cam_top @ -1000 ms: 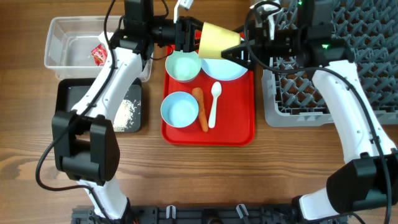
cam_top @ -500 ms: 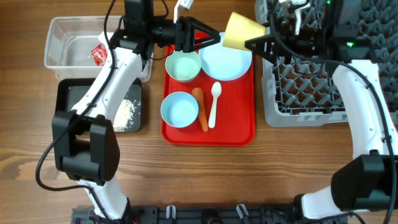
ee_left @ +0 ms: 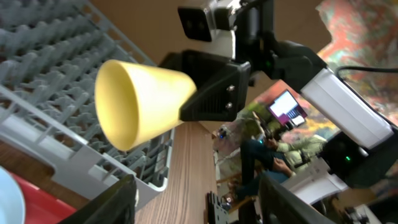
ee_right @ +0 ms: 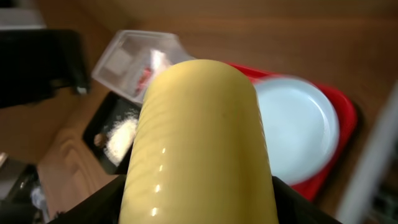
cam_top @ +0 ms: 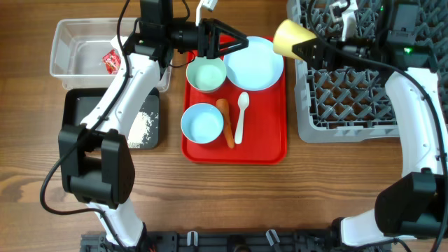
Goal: Sort waste into correct bins and load items into the dishwasher rack
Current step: 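Carry the yellow cup right and place it in the dish rack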
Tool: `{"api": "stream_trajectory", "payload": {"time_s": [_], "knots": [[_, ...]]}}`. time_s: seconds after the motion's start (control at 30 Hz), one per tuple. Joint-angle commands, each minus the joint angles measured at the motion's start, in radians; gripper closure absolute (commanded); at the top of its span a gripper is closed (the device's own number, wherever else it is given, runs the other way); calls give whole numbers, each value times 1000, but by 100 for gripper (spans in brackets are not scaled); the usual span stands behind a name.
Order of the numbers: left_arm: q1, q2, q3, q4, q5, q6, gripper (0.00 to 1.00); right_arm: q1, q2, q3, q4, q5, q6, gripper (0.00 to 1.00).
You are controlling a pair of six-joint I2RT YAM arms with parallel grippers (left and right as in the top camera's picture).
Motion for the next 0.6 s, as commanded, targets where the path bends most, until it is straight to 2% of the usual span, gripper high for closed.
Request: {"api": "stream_trajectory", "payload": {"time_s": [0.0,0.23,0.43,0.57], "knots": [[-3,-24,12,-39,-111,10,32,-29,-39,23,-74,237,61,48],[-4,-24,8,-251,-345,92,29,-86,-113,67,-253,433,185,48],[-4,-24,6,-459,-618,92,27,-109,-137,67,-420,610,219,48],[-4,-24,6,-534,-734,92,27,-109,-131,67,-509,742,246,48]]}}
